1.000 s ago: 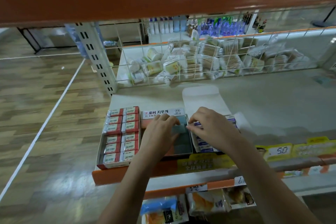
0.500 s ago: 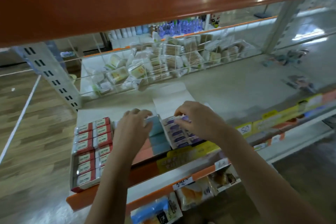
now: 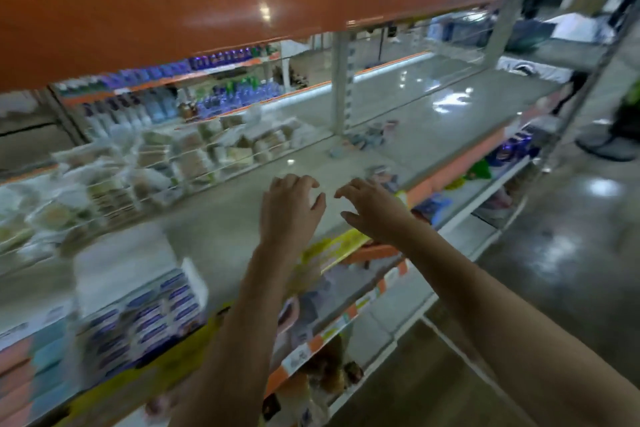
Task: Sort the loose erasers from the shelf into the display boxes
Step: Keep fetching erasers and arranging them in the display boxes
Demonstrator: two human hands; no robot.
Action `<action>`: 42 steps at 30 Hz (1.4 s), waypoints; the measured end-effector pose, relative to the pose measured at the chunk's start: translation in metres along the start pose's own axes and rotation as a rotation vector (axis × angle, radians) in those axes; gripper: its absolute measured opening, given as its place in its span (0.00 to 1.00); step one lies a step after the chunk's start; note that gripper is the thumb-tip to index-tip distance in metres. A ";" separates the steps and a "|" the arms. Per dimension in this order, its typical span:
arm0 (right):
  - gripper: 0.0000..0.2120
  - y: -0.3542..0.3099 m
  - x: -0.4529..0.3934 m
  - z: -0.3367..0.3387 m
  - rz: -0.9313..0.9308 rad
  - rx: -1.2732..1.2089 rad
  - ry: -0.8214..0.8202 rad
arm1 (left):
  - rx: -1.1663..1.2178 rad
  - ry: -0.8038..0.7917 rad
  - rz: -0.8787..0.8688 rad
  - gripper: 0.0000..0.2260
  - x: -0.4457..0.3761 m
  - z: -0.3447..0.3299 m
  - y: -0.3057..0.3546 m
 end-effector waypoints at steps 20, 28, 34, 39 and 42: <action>0.16 0.192 -0.114 -0.061 0.022 -0.072 -0.268 | -0.061 -0.421 0.079 0.13 -0.092 -0.210 0.048; 0.12 0.201 -0.138 -0.075 0.176 -0.069 -0.331 | -0.025 -0.464 0.192 0.11 -0.102 -0.215 0.048; 0.11 0.208 -0.141 -0.072 0.288 -0.122 -0.345 | -0.218 -0.435 0.414 0.21 -0.087 -0.210 0.068; 0.11 0.223 -0.140 -0.065 0.304 -0.248 -0.309 | -0.334 -0.407 0.515 0.23 -0.081 -0.217 0.091; 0.13 0.234 -0.139 -0.062 0.310 -0.319 -0.309 | -0.361 -0.361 0.515 0.16 -0.081 -0.218 0.097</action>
Point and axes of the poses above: each hand's wrist, its own x-axis away from the middle knuckle, its own z-axis out of the back of the hand, y = z × x, the point moved 3 cm from there along -x, towards the middle knuckle, and after that the axes turned 13 degrees about y, right-handed, at the moved point
